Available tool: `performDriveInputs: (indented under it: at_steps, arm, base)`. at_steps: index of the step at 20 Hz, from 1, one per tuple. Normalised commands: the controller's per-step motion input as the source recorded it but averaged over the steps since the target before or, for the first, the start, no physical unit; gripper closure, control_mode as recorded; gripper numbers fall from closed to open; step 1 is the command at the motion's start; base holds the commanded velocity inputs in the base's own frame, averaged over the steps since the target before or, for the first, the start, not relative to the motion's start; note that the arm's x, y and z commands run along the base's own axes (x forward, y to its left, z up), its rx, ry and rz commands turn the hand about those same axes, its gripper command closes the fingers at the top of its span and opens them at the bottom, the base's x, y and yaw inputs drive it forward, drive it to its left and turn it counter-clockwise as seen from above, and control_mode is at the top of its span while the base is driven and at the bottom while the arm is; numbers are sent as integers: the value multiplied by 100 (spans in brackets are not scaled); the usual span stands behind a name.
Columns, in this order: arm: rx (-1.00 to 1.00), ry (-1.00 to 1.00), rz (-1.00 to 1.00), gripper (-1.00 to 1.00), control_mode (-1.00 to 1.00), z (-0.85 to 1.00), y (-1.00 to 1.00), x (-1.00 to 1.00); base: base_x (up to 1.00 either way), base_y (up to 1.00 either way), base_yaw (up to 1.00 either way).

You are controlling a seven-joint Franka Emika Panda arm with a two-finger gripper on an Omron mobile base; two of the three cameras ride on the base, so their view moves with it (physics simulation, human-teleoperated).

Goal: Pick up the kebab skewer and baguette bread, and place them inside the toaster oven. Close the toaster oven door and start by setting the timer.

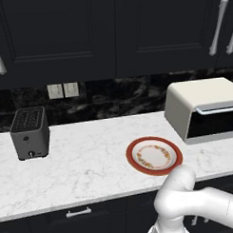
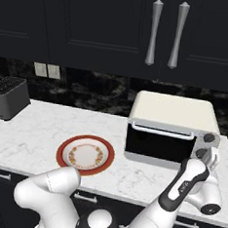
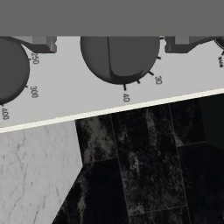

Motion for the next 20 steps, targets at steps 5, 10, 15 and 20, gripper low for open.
performDriveInputs:
  at_steps: [5, 10, 15, 20]
  arm:
    - [3, 0, -3, -100, -100, 0, 0, 0]
    - [5, 0, 0, 100, -100, 2, 0, 0]
    - [4, -2, 0, 100, -100, 2, 0, 4]
    - [3, -3, -1, 100, -100, 7, 0, 0]
  base:
    - [0, 0, 0]
    - [0, 0, 0]
    - [0, 0, 0]
    - [0, 0, 0]
